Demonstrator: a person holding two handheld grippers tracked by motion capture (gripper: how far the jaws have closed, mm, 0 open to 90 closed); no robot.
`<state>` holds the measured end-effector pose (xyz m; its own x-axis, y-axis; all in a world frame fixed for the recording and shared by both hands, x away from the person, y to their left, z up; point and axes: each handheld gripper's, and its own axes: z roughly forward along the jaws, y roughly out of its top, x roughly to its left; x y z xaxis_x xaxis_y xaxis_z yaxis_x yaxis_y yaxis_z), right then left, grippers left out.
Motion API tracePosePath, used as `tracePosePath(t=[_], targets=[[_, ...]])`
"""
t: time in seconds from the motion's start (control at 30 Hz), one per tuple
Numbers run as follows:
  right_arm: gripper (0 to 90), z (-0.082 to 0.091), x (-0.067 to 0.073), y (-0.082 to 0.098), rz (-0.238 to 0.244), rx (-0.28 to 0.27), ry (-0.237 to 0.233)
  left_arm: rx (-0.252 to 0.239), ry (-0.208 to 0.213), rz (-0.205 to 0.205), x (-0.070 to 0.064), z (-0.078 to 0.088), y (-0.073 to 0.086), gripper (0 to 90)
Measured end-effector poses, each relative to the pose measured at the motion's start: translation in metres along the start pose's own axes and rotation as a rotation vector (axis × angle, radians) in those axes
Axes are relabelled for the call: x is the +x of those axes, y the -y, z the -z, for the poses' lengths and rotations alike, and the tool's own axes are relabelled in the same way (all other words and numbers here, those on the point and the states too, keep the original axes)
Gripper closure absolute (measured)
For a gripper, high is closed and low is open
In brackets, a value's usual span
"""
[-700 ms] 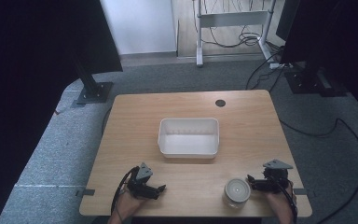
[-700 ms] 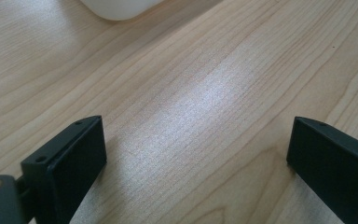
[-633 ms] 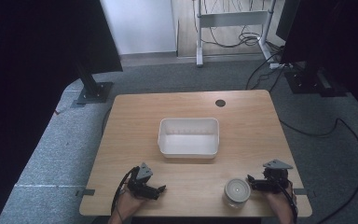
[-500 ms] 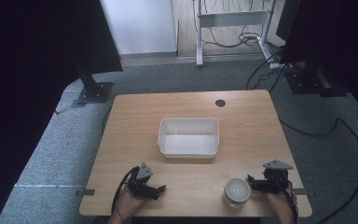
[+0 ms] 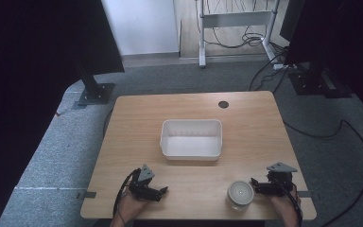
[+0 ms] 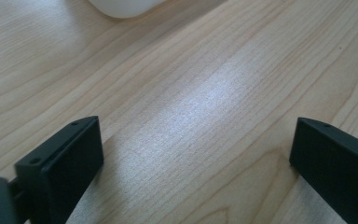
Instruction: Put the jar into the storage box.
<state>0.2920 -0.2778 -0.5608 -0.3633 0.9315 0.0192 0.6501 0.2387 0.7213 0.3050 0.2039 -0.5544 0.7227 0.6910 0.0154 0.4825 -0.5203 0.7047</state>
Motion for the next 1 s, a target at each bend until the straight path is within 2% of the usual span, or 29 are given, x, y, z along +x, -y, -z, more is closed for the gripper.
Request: tracePosePath(t=[0.37, 0.63, 1.0], targets=[[1.3, 0.002, 0.001, 0.002, -0.004, 0.003, -0.006, 0.000, 0.000, 0.000, 0.000, 0.000, 0.000, 1.9], [0.3, 0.008, 0.003, -0.001, -0.008, -0.015, -0.012, -0.001, 0.000, 0.001, 0.000, 0.000, 0.000, 1.9], [0.0, 0.020, 0.006, -0.003, 0.000, -0.033, -0.019, -0.002, 0.000, 0.002, 0.000, 0.000, 0.000, 1.9]])
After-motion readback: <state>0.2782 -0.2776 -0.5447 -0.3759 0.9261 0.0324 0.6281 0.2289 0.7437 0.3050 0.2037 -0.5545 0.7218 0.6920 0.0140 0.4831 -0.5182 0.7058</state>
